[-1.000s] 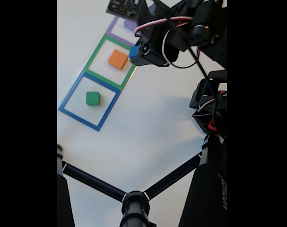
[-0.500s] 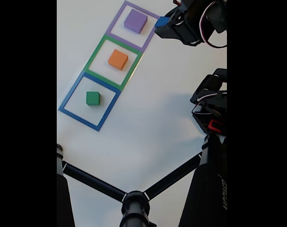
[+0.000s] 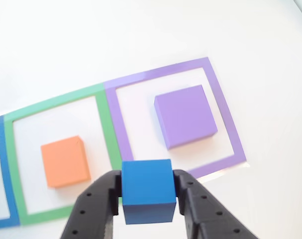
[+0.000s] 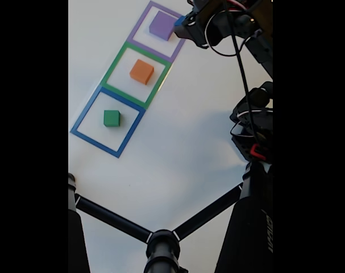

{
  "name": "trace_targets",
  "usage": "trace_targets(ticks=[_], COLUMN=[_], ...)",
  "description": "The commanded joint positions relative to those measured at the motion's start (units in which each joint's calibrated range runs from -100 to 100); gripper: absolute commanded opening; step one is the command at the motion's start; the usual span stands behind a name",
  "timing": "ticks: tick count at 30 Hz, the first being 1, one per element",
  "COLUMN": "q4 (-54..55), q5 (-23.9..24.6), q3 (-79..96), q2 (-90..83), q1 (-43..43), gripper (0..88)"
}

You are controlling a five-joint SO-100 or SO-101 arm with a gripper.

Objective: Tower of hanoi

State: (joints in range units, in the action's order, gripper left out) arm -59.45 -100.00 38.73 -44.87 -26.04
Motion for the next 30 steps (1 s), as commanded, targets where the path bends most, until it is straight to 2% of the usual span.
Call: trace_targets(ticks=[1, 5, 13, 30], q4=[26.3, 41.1, 63.7, 92.7], q5=[0.0, 0.0, 0.0, 0.0], q3=[8.3, 12.7, 21.4, 29.6], q2=[6.9, 13.2, 23.4, 40.6], q1=[-0.1, -0.4, -5.3, -8.8], gripper=[3.1, 3.0, 3.1, 3.6])
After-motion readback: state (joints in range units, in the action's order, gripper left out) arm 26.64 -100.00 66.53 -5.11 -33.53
